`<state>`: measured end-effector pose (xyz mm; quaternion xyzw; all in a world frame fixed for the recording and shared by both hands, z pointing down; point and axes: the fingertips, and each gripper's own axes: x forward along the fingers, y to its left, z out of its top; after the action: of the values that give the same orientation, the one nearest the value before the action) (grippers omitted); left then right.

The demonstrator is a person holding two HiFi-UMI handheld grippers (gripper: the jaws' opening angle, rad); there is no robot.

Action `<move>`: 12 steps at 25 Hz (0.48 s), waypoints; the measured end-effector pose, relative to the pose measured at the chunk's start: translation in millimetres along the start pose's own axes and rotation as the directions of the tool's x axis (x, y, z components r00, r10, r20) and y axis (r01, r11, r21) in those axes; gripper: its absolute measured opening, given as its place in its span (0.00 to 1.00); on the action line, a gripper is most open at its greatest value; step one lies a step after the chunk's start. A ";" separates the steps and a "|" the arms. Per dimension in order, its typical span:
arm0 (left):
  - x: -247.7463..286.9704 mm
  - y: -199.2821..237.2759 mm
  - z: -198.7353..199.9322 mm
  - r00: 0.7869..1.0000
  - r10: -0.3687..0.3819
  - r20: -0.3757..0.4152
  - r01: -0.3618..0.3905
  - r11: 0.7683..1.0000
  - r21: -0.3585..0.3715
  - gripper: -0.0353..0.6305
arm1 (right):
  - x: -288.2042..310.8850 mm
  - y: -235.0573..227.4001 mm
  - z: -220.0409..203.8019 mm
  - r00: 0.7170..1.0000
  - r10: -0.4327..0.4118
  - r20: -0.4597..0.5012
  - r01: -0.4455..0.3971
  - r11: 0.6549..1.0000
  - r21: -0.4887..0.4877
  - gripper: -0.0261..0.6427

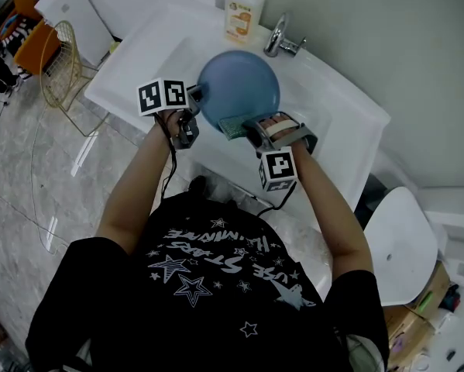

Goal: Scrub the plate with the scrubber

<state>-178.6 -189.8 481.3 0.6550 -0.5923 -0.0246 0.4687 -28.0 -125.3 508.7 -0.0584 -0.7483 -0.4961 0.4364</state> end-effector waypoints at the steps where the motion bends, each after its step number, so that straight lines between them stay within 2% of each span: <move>1: -0.4 -0.1 -2.5 1.000 -0.002 -0.002 0.002 1.000 -0.002 0.13 | -3.3 0.0 -0.3 1.000 -0.004 0.007 0.004 1.000 0.013 0.21; 5: -1.6 -4.5 -21.3 1.000 -0.017 -0.026 0.017 1.000 -0.010 0.13 | -16.4 -20.4 -6.1 0.997 -0.082 -0.002 0.082 0.988 0.129 0.21; 9: -0.9 -8.9 -38.0 0.998 -0.031 -0.053 0.031 1.000 -0.006 0.13 | -13.2 -55.1 -28.9 0.978 -0.170 -0.117 0.192 0.958 0.214 0.21; 12: 0.9 -10.8 -43.9 0.996 -0.049 -0.074 0.049 0.999 -0.005 0.13 | -2.2 -74.3 -44.5 0.960 -0.192 -0.204 0.240 0.939 0.247 0.21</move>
<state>-144.5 -166.4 499.4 0.6689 -0.5583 -0.0128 0.4906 -38.8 -197.0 461.4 0.1287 -0.7690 -0.4378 0.4476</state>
